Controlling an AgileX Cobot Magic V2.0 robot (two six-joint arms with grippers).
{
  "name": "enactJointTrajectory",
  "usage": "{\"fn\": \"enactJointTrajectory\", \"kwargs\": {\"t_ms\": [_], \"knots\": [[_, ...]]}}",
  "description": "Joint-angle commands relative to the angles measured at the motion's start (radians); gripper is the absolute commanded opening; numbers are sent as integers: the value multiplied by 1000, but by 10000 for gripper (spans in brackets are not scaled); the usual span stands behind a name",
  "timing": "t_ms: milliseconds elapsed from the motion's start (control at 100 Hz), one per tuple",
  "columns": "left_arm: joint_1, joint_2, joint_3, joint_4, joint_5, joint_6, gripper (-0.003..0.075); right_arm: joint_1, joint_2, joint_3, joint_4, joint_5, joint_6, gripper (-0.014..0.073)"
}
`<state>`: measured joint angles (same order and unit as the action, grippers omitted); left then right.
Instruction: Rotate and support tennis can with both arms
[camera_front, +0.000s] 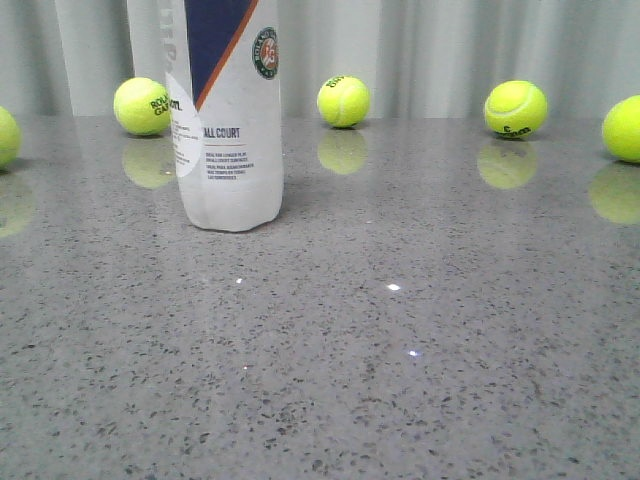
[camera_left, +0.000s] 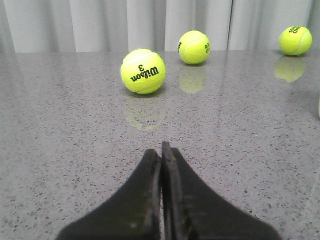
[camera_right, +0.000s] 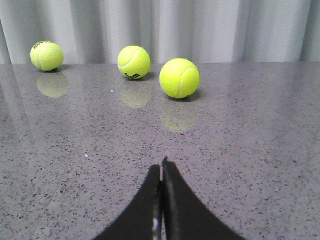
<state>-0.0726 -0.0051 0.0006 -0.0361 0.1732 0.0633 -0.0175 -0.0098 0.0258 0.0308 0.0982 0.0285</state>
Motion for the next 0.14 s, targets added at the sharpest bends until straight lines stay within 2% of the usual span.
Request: {"fn": "enactJointTrajectory", "kwargs": {"t_ms": [0, 130], "knots": [[-6, -35, 45, 0, -76, -9, -19, -4, -18, 4, -15, -85, 2, -61], [-6, -35, 45, 0, -76, -9, -19, -4, -18, 4, -15, -85, 2, -61]]}}
